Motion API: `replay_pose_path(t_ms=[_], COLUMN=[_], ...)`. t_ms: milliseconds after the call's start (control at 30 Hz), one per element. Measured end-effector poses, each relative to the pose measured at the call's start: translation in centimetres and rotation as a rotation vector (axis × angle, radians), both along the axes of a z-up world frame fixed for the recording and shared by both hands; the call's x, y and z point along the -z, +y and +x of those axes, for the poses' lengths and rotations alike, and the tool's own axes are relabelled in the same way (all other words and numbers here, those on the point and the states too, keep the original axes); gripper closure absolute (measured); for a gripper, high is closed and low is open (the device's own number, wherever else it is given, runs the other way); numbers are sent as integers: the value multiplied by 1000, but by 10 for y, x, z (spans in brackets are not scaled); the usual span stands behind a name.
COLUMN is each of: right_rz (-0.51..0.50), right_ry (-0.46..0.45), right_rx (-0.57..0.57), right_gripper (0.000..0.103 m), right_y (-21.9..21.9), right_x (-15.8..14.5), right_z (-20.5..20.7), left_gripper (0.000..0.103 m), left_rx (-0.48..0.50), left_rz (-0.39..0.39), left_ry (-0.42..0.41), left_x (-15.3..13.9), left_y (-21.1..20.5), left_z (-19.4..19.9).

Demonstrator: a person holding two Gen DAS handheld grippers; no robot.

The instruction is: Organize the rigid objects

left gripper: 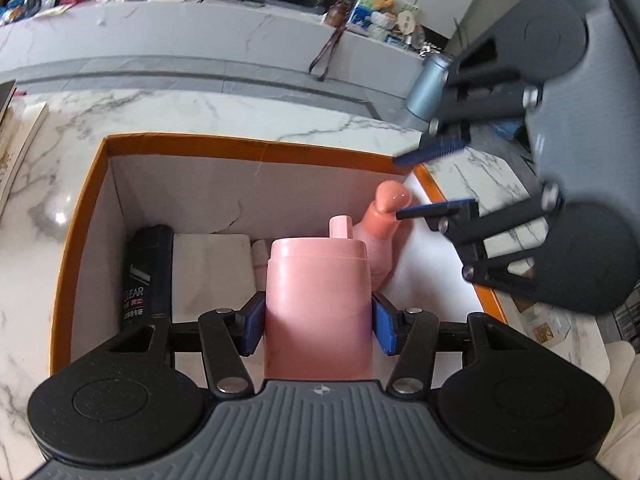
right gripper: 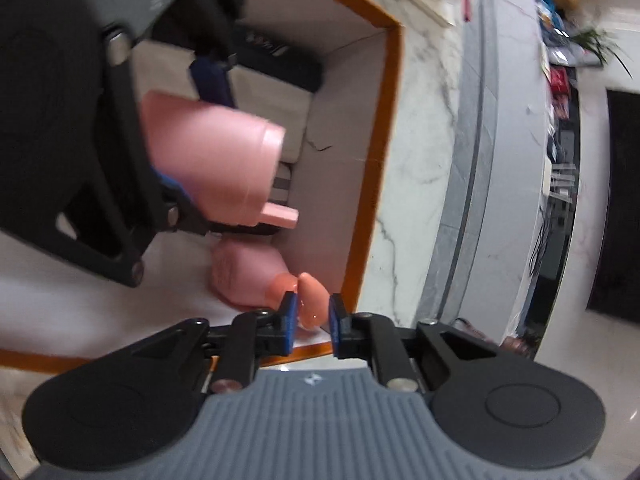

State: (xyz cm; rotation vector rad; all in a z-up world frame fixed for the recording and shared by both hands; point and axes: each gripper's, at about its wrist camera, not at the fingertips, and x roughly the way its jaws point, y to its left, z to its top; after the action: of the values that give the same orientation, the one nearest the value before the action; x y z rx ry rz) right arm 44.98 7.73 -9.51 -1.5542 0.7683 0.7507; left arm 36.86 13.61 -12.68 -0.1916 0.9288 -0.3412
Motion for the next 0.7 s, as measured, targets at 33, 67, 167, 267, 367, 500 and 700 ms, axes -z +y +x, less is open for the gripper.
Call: replay_pose_path(t_ms=[33, 67, 167, 267, 367, 500, 700], right_rz=[55, 114, 270, 401, 508, 668, 930], right_ry=[17, 29, 34, 29, 37, 39, 168], right_rx=[49, 101, 226, 335, 445, 603, 825], right_gripper=[74, 74, 74, 74, 74, 74, 74], right_y=[-2, -5, -17, -31, -43, -62, -91], right_x=[-8, -13, -36, -50, -55, -51, -45], right_z=[5, 10, 14, 11, 0, -24, -54], left_gripper=[41, 41, 41, 41, 40, 38, 39], left_rx=[5, 9, 16, 28, 7, 1, -1], left_rz=[11, 29, 80, 75, 84, 109, 117], left_ry=[-7, -9, 8, 45, 63, 91, 102], left_x=[1, 2, 7, 8, 2, -2, 3], left_y=[-2, -4, -9, -10, -9, -9, -11], left_z=[-2, -3, -8, -13, -15, -24, -46])
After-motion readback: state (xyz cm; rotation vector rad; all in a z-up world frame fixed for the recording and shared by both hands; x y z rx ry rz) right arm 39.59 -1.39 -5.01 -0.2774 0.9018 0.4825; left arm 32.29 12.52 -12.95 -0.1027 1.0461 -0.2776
